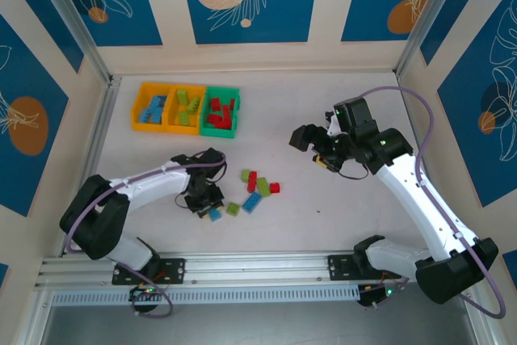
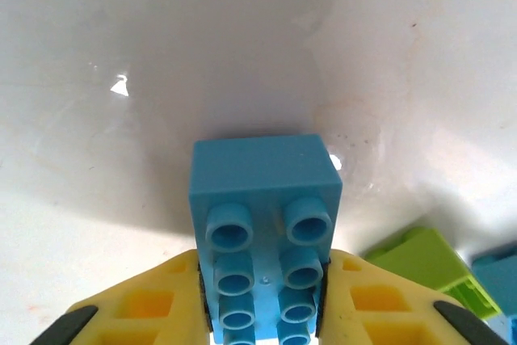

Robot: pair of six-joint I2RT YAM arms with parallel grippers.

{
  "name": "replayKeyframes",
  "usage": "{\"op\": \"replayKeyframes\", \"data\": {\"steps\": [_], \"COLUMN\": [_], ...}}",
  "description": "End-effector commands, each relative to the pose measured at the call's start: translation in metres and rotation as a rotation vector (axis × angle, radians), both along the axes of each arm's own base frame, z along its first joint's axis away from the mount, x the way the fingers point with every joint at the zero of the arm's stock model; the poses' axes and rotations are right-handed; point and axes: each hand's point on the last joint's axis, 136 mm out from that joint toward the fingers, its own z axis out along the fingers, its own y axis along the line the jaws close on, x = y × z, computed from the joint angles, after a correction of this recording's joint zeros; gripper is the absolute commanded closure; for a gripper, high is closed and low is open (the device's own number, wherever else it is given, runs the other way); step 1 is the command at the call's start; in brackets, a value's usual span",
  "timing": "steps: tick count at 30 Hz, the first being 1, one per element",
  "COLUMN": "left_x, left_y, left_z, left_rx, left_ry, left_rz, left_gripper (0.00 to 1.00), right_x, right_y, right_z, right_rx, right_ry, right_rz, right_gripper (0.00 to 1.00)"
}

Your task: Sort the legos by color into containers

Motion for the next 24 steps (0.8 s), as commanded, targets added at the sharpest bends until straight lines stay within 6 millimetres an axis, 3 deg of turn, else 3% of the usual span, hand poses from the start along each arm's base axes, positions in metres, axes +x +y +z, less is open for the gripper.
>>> {"op": "replayKeyframes", "data": {"steps": [1, 6, 9, 15, 20, 22, 24], "left_x": [0.035, 0.114, 0.165, 0.250, 0.300, 0.316, 0.329], "left_y": [0.024, 0.099, 0.142, 0.196, 0.227, 0.236, 0.240], "left_z": [0.051, 0.125, 0.146, 0.139, 0.129, 0.127, 0.128], "left_rx": [0.039, 0.135, 0.208, 0.227, 0.200, 0.194, 0.187], "left_ry": [-0.146, -0.384, -0.452, -0.439, -0.422, -0.421, -0.436], "left_rz": [0.018, 0.088, 0.119, 0.177, 0.243, 0.251, 0.245], "left_gripper": [0.75, 0.75, 0.75, 0.77, 0.75, 0.71, 0.58], "right_x": [-0.007, -0.006, -0.004, -0.007, -0.011, -0.011, -0.011], "right_y": [-0.002, 0.000, 0.002, 0.003, -0.002, -0.003, -0.003], "right_z": [0.007, 0.005, 0.005, 0.012, 0.015, 0.020, 0.025], "right_rx": [0.003, 0.011, 0.017, 0.024, 0.012, 0.013, 0.011], "right_ry": [-0.001, 0.006, 0.009, 0.014, 0.013, 0.010, 0.001], "right_rz": [0.000, -0.002, -0.004, -0.008, -0.029, -0.029, -0.025], "right_gripper": [0.11, 0.11, 0.11, 0.11, 0.11, 0.11, 0.11]}}
